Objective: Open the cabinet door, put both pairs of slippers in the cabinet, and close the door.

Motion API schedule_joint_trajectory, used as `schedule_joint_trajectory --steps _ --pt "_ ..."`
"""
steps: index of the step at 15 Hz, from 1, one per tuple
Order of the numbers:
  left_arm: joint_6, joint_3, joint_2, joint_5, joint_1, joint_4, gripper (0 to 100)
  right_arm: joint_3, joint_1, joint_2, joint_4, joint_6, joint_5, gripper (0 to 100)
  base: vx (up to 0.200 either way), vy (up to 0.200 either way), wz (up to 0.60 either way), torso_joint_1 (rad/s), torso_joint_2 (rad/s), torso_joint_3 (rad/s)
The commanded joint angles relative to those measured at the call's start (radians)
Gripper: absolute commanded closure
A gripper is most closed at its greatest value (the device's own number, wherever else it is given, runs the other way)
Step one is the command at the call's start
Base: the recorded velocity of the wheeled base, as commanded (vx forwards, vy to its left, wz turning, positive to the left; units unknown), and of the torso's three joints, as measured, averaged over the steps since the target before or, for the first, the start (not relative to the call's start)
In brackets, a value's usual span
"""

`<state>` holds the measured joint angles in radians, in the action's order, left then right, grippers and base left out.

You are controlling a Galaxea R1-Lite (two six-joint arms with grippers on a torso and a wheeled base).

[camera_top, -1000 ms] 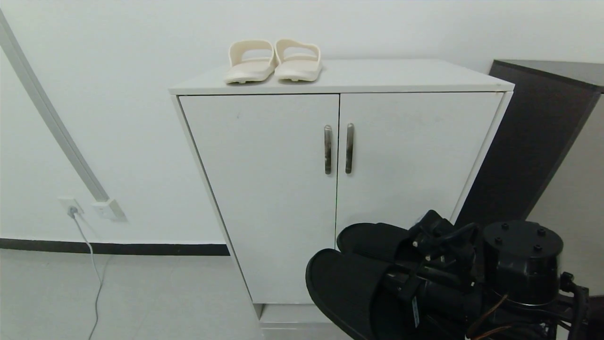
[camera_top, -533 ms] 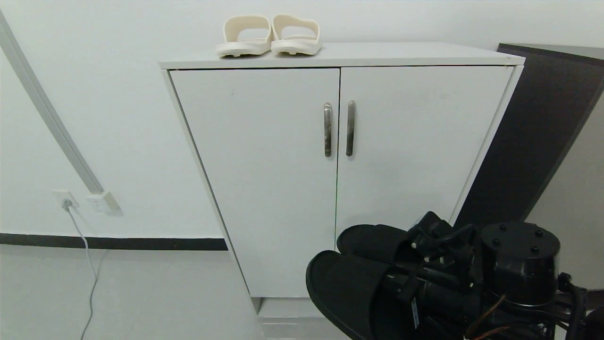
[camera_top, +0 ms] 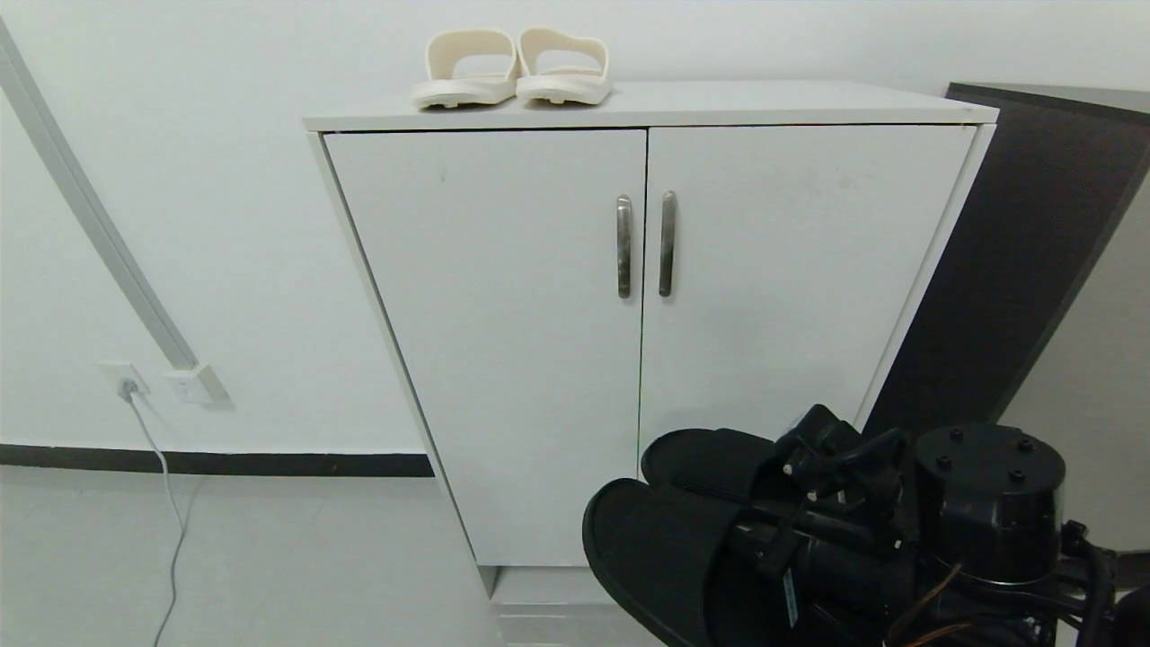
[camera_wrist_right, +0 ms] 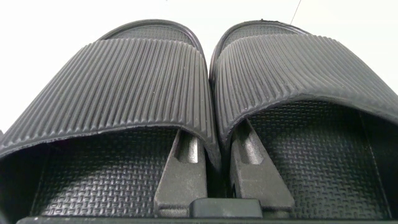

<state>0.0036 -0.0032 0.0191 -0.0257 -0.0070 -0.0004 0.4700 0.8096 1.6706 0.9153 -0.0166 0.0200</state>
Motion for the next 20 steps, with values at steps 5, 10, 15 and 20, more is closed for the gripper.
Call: schedule_joint_trajectory --steps 5,10,15,20 --pt "0.027 -0.176 0.131 0.003 0.007 -0.007 0 -0.007 0.005 0.040 0.060 0.000 -0.002 100 0.000 0.000 0.00 0.000 0.00 0.000" --pt "0.029 -0.305 0.639 0.213 -0.067 -0.171 0 -0.021 0.030 0.044 0.086 0.003 -0.011 100 0.000 0.000 0.00 0.000 0.00 0.000" --pt "-0.016 -0.403 0.984 0.412 -0.218 -0.512 0 -0.014 0.033 0.046 0.088 0.003 -0.006 100 0.000 0.000 0.00 0.000 0.00 0.000" --pt "-0.134 -0.689 1.200 0.414 -0.513 -0.515 0 -0.010 0.040 0.049 0.088 0.001 -0.005 100 0.000 0.000 0.00 0.000 0.00 0.000"
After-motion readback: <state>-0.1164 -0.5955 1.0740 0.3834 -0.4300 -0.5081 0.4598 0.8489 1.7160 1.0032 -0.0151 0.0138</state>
